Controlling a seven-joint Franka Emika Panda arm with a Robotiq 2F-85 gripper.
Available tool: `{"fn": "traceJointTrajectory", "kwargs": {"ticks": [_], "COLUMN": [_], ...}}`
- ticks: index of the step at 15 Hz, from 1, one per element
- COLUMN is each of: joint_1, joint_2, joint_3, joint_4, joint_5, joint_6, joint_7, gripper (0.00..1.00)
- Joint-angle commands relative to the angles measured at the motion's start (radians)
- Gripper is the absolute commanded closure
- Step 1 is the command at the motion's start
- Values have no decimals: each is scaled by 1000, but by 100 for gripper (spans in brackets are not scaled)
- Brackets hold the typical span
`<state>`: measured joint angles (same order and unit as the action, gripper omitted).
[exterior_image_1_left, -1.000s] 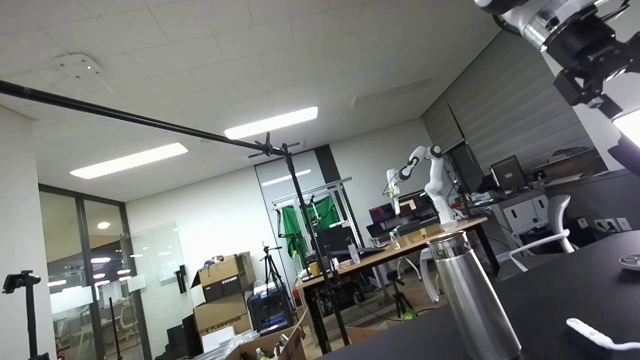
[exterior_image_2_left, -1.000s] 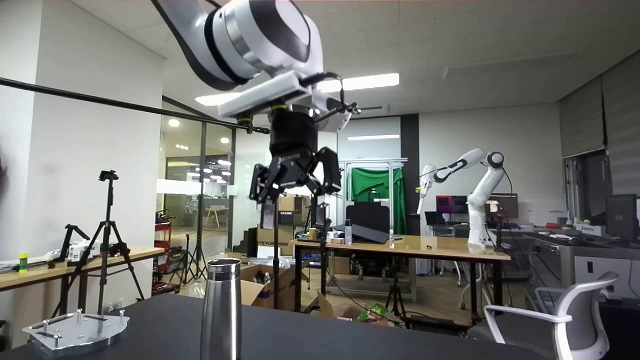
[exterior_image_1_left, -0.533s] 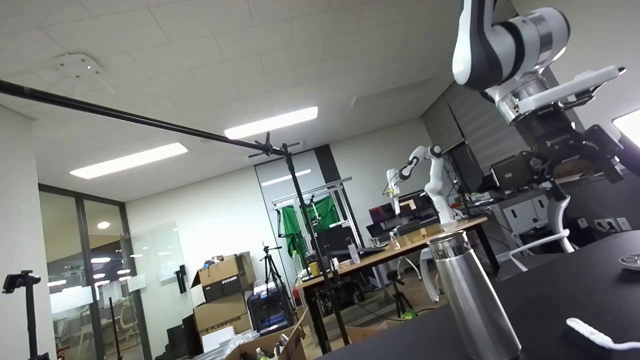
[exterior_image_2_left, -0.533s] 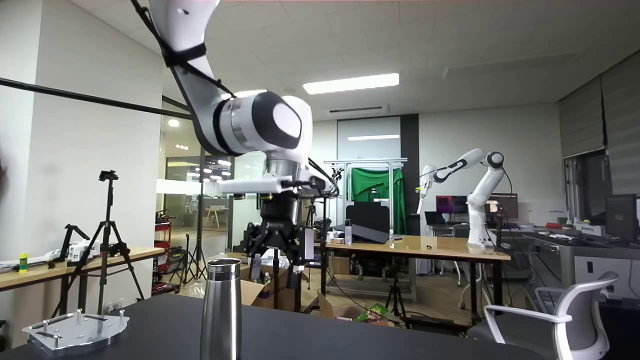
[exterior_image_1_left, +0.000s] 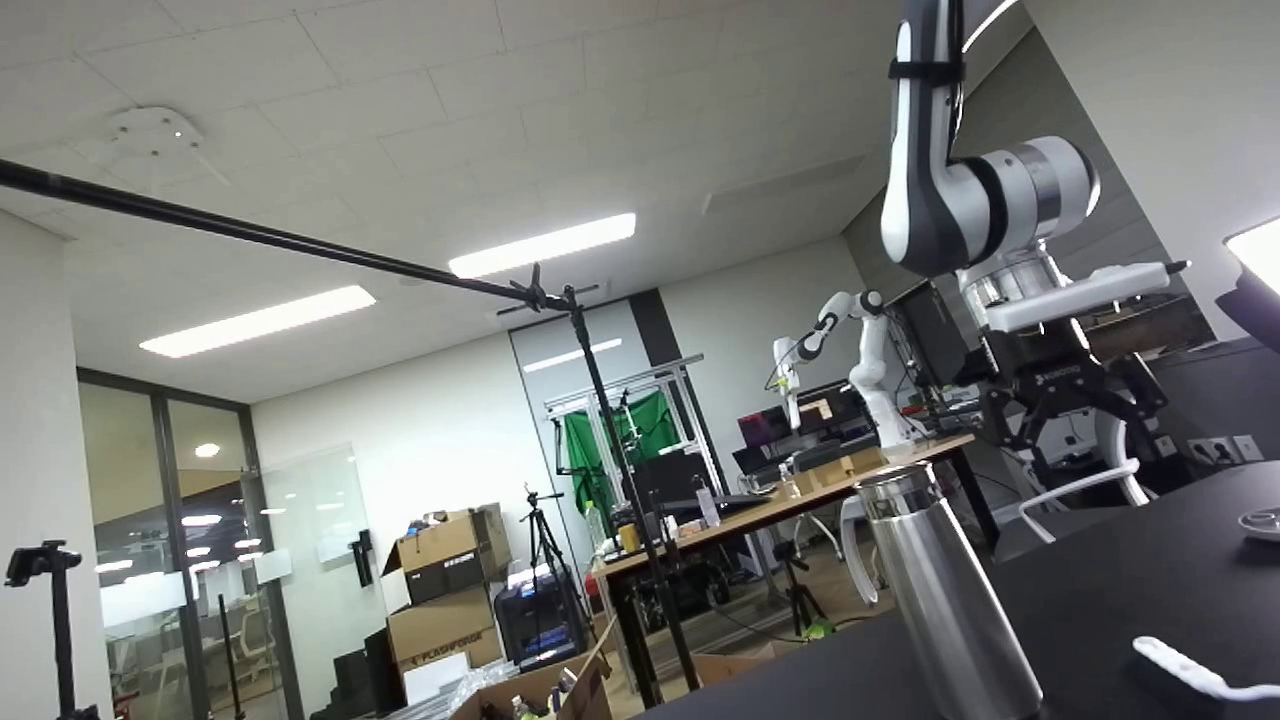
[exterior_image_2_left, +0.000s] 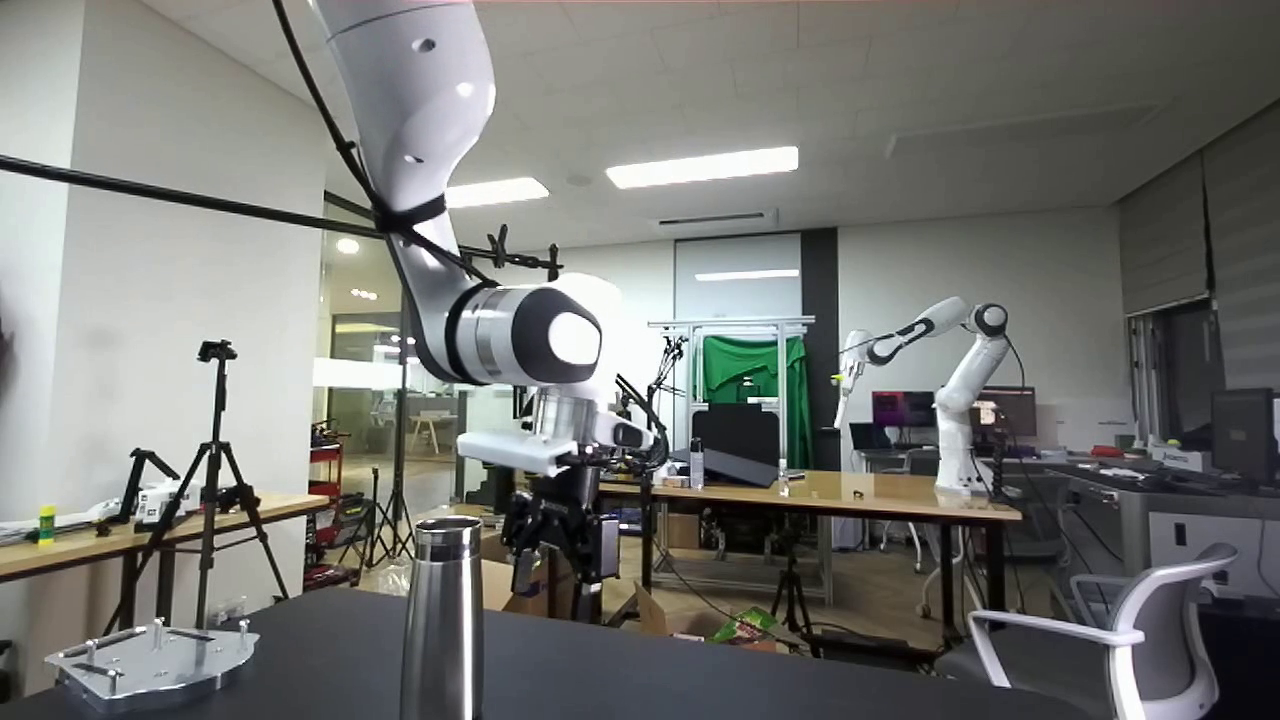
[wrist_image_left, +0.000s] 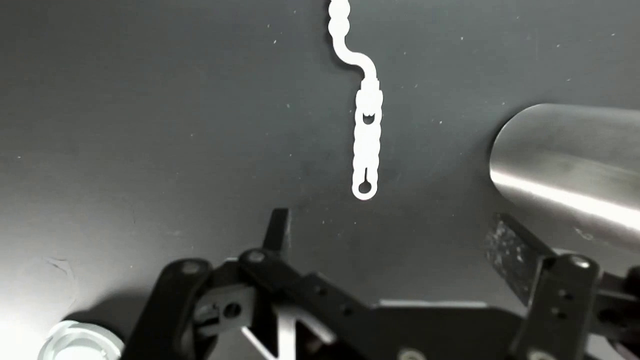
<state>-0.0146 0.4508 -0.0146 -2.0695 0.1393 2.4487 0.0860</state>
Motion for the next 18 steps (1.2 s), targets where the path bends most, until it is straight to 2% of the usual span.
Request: {"fn": "traceJointTrajectory", "kwargs": {"ticks": [1,7,14,18], "joint_1": [3,6,3,13], "joint_2": [14,28,168,250], "joint_3": [-3,-8,30,37], "joint_4": [11,27,29,32], "joint_5": [-11,-23,42,42], "joint_6": [9,12,169,271], "joint_7": [14,23,27,32], "gripper": [0,0,0,0]}}
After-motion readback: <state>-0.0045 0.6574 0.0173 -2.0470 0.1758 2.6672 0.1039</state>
